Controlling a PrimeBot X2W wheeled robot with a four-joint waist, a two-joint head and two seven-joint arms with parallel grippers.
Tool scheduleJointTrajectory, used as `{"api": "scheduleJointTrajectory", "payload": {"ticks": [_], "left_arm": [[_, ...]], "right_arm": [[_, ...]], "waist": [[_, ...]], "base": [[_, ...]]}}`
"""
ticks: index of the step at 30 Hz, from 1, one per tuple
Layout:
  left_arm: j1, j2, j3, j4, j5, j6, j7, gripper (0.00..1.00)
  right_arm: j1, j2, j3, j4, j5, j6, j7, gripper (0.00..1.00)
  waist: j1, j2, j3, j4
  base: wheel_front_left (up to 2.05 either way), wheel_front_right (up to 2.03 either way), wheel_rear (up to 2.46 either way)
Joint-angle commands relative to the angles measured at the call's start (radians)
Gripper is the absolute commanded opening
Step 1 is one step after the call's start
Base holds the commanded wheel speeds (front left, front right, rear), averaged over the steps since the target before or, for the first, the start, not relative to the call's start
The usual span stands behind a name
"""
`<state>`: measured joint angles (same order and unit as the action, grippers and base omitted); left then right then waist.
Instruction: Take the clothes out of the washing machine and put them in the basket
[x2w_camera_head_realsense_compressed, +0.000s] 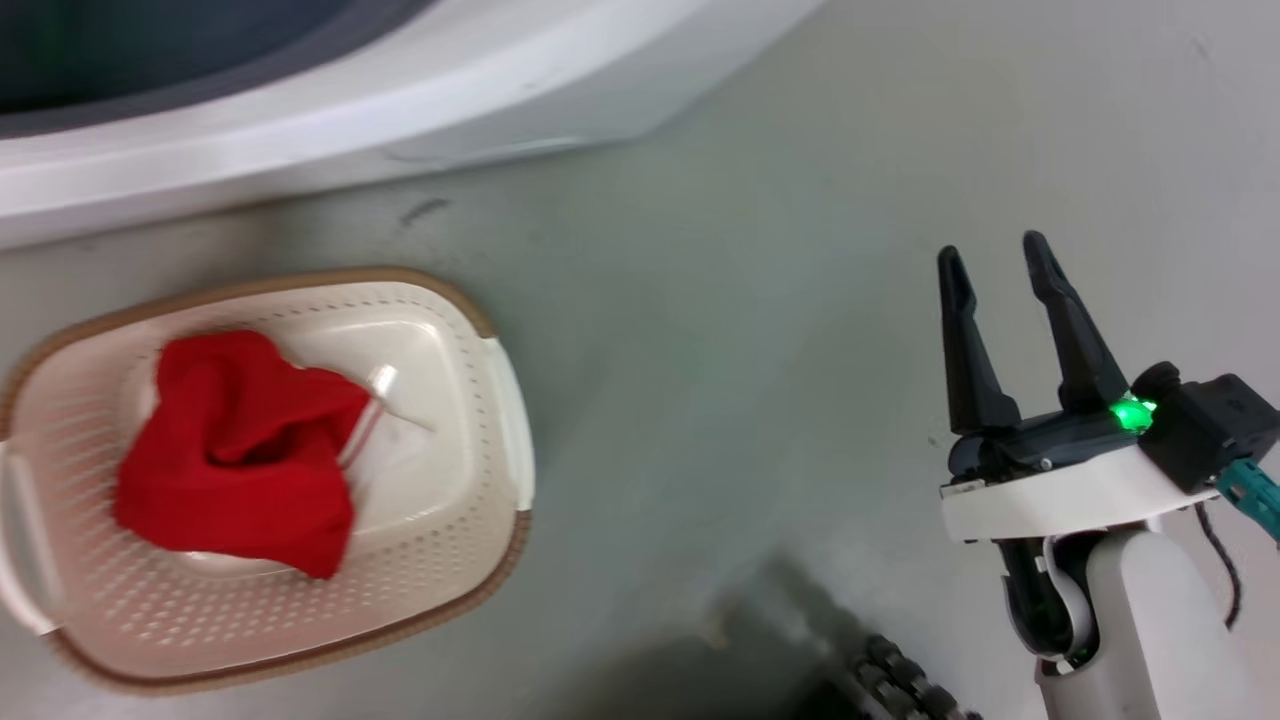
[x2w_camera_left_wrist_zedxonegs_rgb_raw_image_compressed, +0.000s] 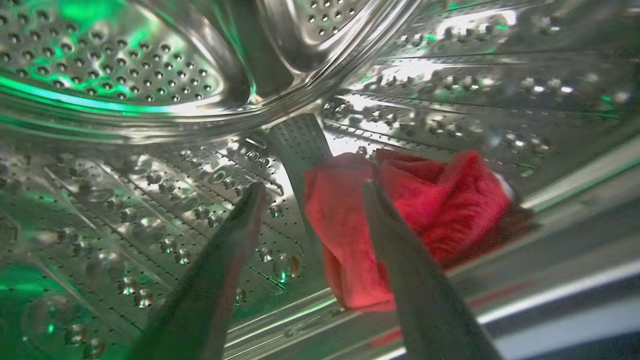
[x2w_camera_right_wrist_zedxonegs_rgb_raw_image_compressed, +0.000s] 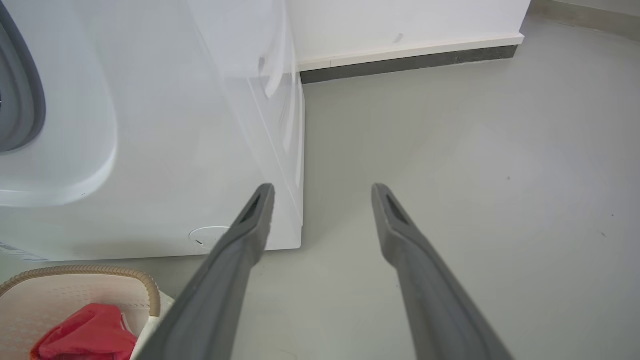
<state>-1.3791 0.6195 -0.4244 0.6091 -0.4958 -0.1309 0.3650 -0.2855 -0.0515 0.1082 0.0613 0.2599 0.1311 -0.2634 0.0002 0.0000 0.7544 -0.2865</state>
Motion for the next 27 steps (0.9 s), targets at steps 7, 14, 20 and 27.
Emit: {"api": "scheduleJointTrajectory", "payload": {"ticks": [7,14,20,27], "left_arm": [[-0.199,-0.008,-0.020,0.169,-0.033,0.001,0.203,1.00],[-0.249,-0.007,-0.070,0.245,-0.024,0.001,0.322,1.00],[-0.235,-0.010,-0.089,0.271,-0.042,0.000,0.361,1.00],[-0.217,0.002,-0.111,0.242,-0.080,0.001,0.358,0.00]], "right_arm": [[-0.025,0.002,0.042,-0.016,0.052,-0.001,-0.002,1.00],[-0.025,0.002,0.071,-0.029,0.077,-0.001,-0.002,1.00],[-0.023,0.002,0.079,-0.035,0.090,-0.001,-0.002,1.00],[-0.029,0.002,0.071,-0.024,0.087,-0.001,-0.002,1.00]], "waist": [[-0.0002,0.0000,0.124,-0.120],[-0.0002,0.0000,0.158,-0.151],[-0.0002,0.0000,0.171,-0.161],[-0.0002,0.0000,0.163,-0.155]], "base": [[0.00,0.00,0.00],[0.00,0.00,0.00],[0.00,0.00,0.00],[0.00,0.00,0.00]]}}
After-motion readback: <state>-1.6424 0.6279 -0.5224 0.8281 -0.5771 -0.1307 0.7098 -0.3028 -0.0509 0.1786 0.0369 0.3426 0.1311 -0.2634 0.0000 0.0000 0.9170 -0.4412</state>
